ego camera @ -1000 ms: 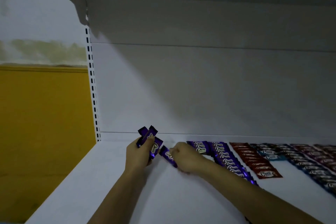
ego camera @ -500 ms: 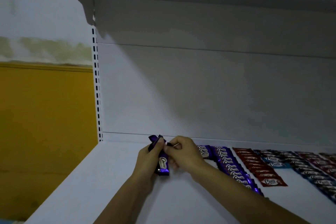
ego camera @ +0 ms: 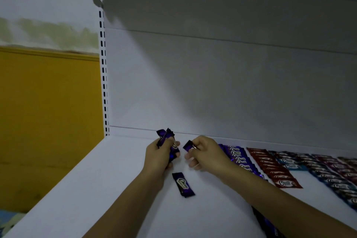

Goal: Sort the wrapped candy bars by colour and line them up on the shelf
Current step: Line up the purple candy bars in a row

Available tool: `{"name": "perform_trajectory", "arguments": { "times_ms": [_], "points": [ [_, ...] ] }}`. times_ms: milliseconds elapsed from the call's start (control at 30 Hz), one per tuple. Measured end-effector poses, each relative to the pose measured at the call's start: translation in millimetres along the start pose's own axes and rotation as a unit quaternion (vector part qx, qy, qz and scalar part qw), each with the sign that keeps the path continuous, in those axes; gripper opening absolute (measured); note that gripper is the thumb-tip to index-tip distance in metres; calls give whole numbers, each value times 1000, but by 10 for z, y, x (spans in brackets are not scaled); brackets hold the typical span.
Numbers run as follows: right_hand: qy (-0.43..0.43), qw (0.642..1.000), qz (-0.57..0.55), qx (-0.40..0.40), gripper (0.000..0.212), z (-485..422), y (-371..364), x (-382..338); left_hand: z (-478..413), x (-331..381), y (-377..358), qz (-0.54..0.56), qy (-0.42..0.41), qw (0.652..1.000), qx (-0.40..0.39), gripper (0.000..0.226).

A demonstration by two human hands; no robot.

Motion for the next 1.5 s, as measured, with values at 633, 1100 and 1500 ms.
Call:
{"name": "perform_trajectory", "arguments": {
  "times_ms": [633,1100,1500],
  "points": [
    [14,998,-55,19,23,-33,197,-140,81,34,-204,-30,-4,993,-118,14],
    [144,925,350,-30,34,120,193,247,81,26,-209,-33,-53,993,-99,17],
    [150,923,352,-29,26,34,354,314,99,20,-245,-76,-90,986,-117,18]
  ]
}}
Point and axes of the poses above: each hand's wrist, its own z-axis away from the middle knuckle, its own y-axis out of the back of the hand, x = y × z, the point moved 6 cm from there along -z, towards the middle knuckle, and after that the axes turned 7 degrees about -y, right-handed, at the moved point
